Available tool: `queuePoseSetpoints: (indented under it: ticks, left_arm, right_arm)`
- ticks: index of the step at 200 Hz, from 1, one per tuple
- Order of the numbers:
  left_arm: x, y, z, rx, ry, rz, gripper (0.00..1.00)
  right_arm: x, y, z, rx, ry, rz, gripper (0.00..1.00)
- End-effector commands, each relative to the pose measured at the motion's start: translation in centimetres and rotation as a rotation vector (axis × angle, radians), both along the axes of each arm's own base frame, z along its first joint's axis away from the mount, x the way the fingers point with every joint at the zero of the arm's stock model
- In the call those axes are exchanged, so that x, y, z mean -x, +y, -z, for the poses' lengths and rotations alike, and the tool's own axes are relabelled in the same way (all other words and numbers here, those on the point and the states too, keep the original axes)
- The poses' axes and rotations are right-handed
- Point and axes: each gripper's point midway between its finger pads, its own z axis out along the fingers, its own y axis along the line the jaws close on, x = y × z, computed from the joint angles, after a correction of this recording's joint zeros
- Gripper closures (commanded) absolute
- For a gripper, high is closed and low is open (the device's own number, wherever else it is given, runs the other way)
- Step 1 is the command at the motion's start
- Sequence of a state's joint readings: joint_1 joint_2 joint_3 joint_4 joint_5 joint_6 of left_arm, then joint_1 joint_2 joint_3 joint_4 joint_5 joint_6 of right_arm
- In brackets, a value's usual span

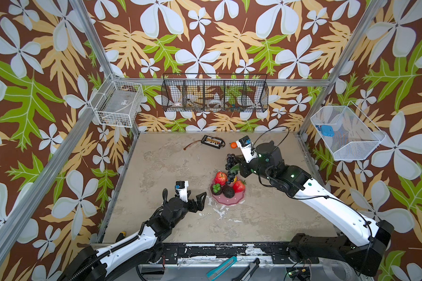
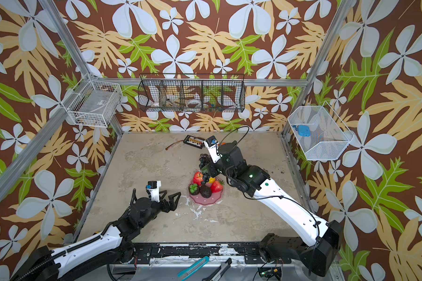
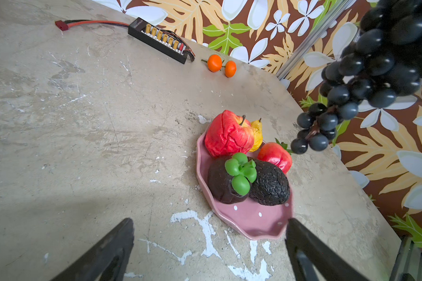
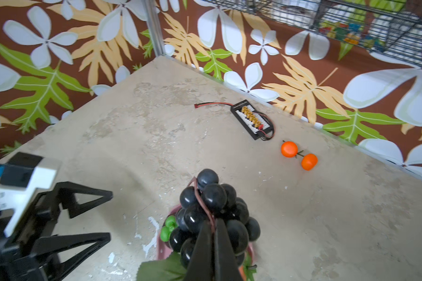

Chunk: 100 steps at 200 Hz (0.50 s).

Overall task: Arrange fruit in a fruit bowl
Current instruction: Place the fruits in the fruit bowl.

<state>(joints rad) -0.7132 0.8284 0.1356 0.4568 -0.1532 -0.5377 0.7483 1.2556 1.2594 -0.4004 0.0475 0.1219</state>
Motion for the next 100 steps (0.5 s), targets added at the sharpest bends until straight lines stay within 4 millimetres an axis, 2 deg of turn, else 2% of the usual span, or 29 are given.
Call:
queuePoseSetpoints:
  ticks: [1,24,50,100]
  left_arm:
    - [0.0,-0.5,-0.8,0.025,-0.026,0.026,0.02]
    - [0.1,-0.6,-0.8,0.025,-0.027,0.032,0.02]
    - [0.2,-0.2,-1.0,0.036,-0.035,0.019,0.02]
    - [0.2,0.1,-1.0,0.039,-0.038,0.007,0.02]
  right_arm:
    - [1.2,0.9,0.5,0.003,0.012,0.01,1.0]
    - [2.9,2.7,1.7,0.018,0.028,-0.03,1.0]
    - [4.2,3.9,3.2,0.037,0.05,-0.051,1.0]
    - [4.8,4.7,5.1,0.037,0.082,-0.063,1.0]
